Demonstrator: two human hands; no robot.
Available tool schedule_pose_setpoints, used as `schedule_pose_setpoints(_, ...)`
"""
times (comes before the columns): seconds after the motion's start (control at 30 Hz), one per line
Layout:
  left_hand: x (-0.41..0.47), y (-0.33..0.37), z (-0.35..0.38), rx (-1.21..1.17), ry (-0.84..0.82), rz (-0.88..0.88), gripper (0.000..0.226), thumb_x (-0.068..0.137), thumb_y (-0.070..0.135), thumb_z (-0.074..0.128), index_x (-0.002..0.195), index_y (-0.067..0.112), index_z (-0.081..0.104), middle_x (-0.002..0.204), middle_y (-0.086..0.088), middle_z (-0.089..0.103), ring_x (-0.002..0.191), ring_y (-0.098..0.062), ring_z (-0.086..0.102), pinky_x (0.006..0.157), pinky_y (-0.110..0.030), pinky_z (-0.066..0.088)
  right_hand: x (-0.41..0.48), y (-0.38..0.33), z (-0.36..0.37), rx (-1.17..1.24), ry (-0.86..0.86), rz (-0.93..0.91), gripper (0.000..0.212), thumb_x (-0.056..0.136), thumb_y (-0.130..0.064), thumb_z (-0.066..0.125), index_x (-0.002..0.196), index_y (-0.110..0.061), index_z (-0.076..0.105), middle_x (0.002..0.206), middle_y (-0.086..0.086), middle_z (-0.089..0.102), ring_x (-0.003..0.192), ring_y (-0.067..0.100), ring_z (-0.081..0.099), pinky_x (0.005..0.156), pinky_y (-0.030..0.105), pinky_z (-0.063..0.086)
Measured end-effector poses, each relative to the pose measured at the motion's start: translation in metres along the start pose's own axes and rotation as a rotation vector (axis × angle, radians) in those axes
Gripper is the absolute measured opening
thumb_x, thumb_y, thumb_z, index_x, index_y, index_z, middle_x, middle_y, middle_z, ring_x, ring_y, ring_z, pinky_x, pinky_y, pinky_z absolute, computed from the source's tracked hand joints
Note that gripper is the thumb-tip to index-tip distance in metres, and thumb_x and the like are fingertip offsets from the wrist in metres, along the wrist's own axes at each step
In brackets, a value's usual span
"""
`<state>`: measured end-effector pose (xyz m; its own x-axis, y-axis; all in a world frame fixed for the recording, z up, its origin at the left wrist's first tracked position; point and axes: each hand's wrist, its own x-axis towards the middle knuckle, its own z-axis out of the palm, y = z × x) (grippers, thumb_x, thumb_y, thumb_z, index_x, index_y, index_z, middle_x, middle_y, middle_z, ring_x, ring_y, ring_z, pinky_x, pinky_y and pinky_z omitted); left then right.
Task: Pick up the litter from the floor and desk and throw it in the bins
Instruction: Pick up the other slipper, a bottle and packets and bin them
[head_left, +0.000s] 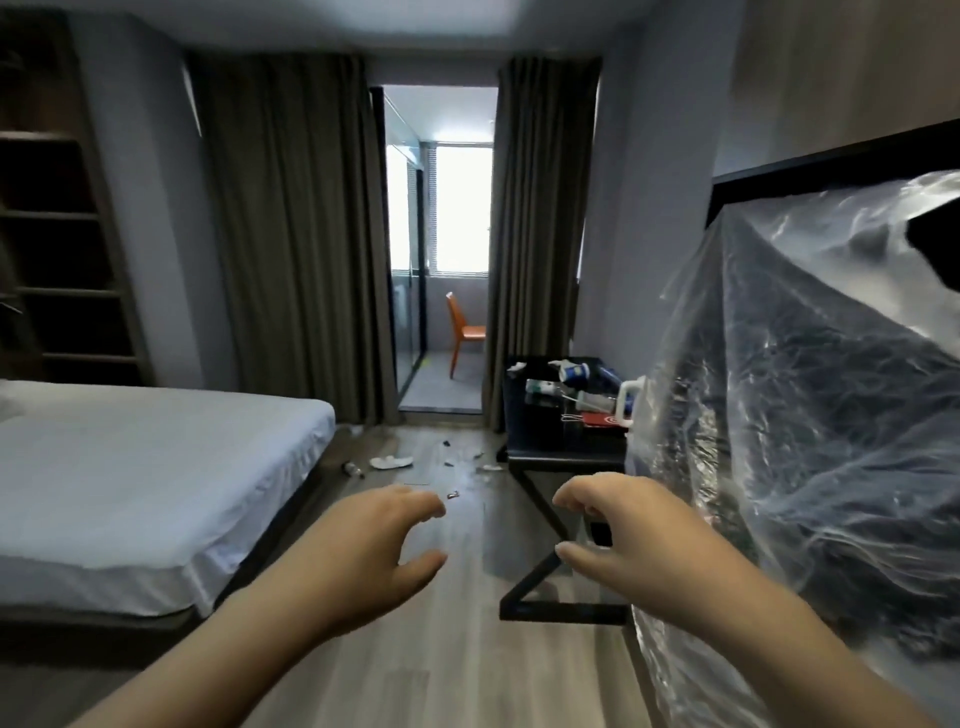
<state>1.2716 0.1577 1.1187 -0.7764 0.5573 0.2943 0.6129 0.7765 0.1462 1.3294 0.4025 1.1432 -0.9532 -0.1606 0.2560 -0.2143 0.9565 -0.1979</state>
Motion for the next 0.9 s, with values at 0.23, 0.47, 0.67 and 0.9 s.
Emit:
schedule_pose_setpoints(0.23,0.067,-0.087,0.024,0.033,-0.014,-0.094,0.043,0.088,0.052,0.054,0.126,0.033,0.052,0.122,0.013,0.058,0.109,-0.004,0.055,0.094,-0.02,0.043,0.116,0.017,0.051,0.011,-0.082,-0.05,0.042,0.086,-0.047,0.06,0.126,-0.035,0.053,0.121,-0.019,0.055,0.111,0.001,0.05,0.087,0.015,0.038)
schedule_pose_setpoints(0.47,0.149,-0.205,0.045,0.029,-0.009,-0.123,0.045,0.088,0.053,0.052,0.129,0.035,0.051,0.126,0.016,0.057,0.114,-0.002,0.053,0.097,-0.021,0.044,0.249,0.015,0.109,0.05,-0.113,0.006,0.042,0.084,-0.048,0.061,0.124,-0.037,0.054,0.12,-0.019,0.057,0.11,0.001,0.051,0.093,0.02,0.043)
schedule_pose_setpoints(0.67,0.228,-0.301,0.061,0.01,-0.087,-0.117,0.044,0.089,0.051,0.052,0.129,0.034,0.049,0.126,0.014,0.056,0.114,-0.003,0.053,0.096,-0.02,0.043,0.357,0.017,0.146,0.082,-0.135,0.085,0.044,0.085,-0.048,0.061,0.126,-0.036,0.053,0.121,-0.017,0.057,0.113,0.002,0.051,0.094,0.022,0.044)
schedule_pose_setpoints(0.9,0.334,-0.38,0.103,-0.044,-0.147,-0.105,0.042,0.089,0.05,0.053,0.128,0.034,0.051,0.123,0.015,0.056,0.11,-0.002,0.054,0.093,-0.02,0.044,0.473,0.057,0.19,0.09,-0.193,0.148,0.044,0.085,-0.047,0.062,0.127,-0.036,0.053,0.122,-0.017,0.057,0.113,0.001,0.051,0.096,0.023,0.045)
